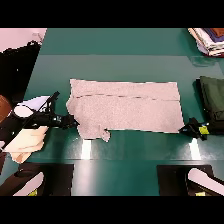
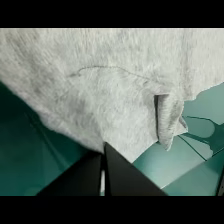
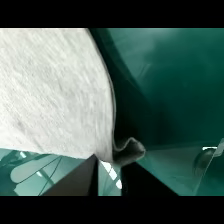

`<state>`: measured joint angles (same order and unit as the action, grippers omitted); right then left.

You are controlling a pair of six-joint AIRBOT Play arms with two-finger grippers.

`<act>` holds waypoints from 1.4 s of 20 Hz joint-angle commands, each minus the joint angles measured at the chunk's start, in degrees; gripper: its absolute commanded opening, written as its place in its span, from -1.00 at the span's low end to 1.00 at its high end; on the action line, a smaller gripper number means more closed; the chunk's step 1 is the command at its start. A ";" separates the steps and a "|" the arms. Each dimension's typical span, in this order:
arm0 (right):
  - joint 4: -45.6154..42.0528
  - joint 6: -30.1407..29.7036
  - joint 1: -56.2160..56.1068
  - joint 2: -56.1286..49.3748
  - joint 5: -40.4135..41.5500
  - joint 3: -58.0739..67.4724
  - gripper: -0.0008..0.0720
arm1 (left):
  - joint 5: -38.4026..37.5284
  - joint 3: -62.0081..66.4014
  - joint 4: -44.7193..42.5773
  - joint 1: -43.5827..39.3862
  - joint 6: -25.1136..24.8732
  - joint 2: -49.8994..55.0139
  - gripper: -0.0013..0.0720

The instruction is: Fold the shirts.

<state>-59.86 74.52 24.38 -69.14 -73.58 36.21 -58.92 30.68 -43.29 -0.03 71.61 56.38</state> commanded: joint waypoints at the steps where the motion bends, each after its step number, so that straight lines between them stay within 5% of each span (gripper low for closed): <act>1: 1.05 -0.48 -3.67 -0.81 0.94 2.03 -0.94 | -2.29 0.35 -1.29 0.02 0.00 -0.26 -0.91; 6: -6.47 -0.46 -5.44 7.74 -6.71 6.62 -0.95 | -12.57 4.68 -18.29 0.02 9.03 -11.04 -0.92; 12: -13.68 1.27 -5.44 24.85 -16.85 6.73 -0.95 | -30.47 6.49 -18.95 0.02 13.86 -21.33 -0.91; 16: -13.22 1.99 -10.73 22.49 -13.60 12.39 -0.95 | -20.00 12.48 -20.02 0.02 13.90 -17.70 -0.91; 28: -7.34 5.01 -22.27 -18.23 -7.43 42.12 -0.95 | 3.02 31.41 -20.48 0.02 8.96 17.99 -0.90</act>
<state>-71.13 78.96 2.79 -79.68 -81.30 72.16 -60.93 58.63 -63.86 -0.03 82.06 67.72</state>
